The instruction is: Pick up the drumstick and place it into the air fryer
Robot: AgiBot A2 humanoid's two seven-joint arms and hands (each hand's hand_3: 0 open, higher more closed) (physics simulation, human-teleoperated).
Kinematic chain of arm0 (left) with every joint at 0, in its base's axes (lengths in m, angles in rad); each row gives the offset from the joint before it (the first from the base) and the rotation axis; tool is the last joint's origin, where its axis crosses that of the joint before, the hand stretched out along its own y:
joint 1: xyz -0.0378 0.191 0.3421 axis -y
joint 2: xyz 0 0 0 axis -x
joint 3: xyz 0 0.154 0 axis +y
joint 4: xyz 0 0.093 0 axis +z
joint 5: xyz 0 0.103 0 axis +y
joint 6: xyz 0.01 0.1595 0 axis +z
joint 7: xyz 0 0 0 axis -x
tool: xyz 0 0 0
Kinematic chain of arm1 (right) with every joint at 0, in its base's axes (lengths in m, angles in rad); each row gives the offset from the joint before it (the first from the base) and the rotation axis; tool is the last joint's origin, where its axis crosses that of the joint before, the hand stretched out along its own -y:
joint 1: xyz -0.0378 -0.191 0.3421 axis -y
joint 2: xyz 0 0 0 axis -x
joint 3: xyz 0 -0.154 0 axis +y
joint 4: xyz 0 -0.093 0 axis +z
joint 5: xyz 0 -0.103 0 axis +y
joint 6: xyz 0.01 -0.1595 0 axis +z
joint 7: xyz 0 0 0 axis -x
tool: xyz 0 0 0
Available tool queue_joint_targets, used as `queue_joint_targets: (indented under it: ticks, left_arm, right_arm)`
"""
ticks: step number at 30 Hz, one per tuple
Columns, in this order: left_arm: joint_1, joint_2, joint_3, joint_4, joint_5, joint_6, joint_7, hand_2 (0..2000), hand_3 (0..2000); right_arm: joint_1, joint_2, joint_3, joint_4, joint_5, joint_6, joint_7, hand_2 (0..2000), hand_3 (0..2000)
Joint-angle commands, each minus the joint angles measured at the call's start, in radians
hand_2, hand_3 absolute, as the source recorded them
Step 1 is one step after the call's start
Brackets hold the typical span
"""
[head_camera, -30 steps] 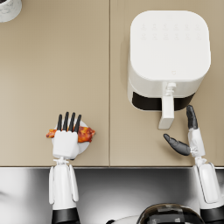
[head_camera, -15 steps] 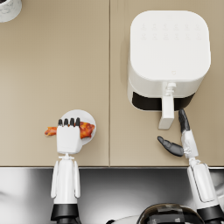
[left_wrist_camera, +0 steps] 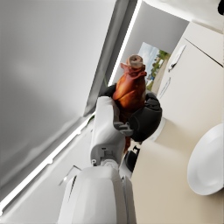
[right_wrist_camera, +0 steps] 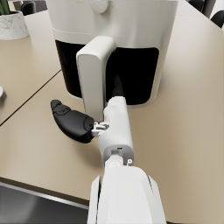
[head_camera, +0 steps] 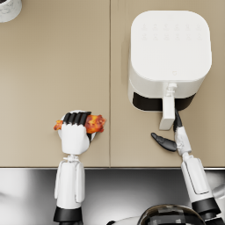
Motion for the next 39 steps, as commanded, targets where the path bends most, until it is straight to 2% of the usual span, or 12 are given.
queue_joint_targets:
  ticks: [1, 6, 7, 8, 12, 21, 28, 30, 35, 36, 37, 39]
  left_arm:
    - [0.027, 0.006, -0.004, -0.038, -0.044, -0.001, 0.0, 2000, 2000]
    - [0.051, 0.018, -0.001, -0.041, -0.201, -0.001, 0.001, 2000, 2000]
    - [0.057, 0.021, 0.001, -0.039, -0.212, -0.001, 0.001, 2000, 2000]
    - [0.061, 0.023, 0.001, -0.034, -0.221, 0.0, 0.001, 2000, 2000]
    - [0.068, 0.032, 0.028, -0.021, -0.236, 0.0, 0.001, 2000, 2000]
    - [0.136, 0.07, 0.112, -0.004, -0.241, -0.001, 0.001, 2000, 2000]
    - [0.205, 0.119, 0.2, -0.032, -0.241, 0.001, 0.001, 2000, 2000]
    - [0.229, 0.138, 0.219, -0.024, -0.242, 0.0, 0.001, 2000, 2000]
    - [0.319, 0.208, 0.3, 0.013, -0.242, -0.001, 0.001, 2000, 2000]
    - [0.334, 0.236, 0.321, 0.028, -0.242, -0.001, 0.001, 2000, 2000]
    - [0.355, 0.259, 0.347, 0.049, -0.242, -0.001, 0.001, 2000, 2000]
    - [0.388, 0.298, 0.39, 0.094, -0.242, -0.001, 0.001, 2000, 2000]
  right_arm:
    - [0.039, -0.017, 0.034, -0.019, 0.0, 0.0, 0.0, 0, 0]
    - [0.073, -0.034, 0.045, -0.039, 0.002, -0.018, 0.0, 0, 0]
    - [0.083, -0.036, 0.048, -0.048, 0.002, -0.018, 0.0, 1361, 327]
    - [0.085, -0.036, 0.056, -0.046, 0.002, -0.037, 0.0, 2000, 653]
    - [0.092, -0.031, 0.124, -0.064, 0.004, -0.118, -0.001, 2000, 1960]
    - [-0.048, 0.172, 0.317, 0.3, 0.008, -0.151, -0.007, 2000, 2000]
    - [-0.077, 0.369, 0.44, 0.526, 0.006, -0.054, -0.004, 2000, 2000]
    - [-0.07, 0.408, 0.485, 0.574, 0.006, -0.06, -0.005, 2000, 2000]
    - [-0.036, 0.478, 0.591, 0.652, 0.004, -0.108, 0.003, 2000, 2000]
    - [-0.116, 0.417, 0.497, 0.661, 0.004, -0.109, 0.004, 2000, 2000]
    - [-0.048, 0.479, 0.591, 0.683, 0.004, -0.102, 0.002, 2000, 2000]
    - [-0.122, 0.44, 0.528, 0.7, 0.004, -0.087, 0.002, 2000, 2000]
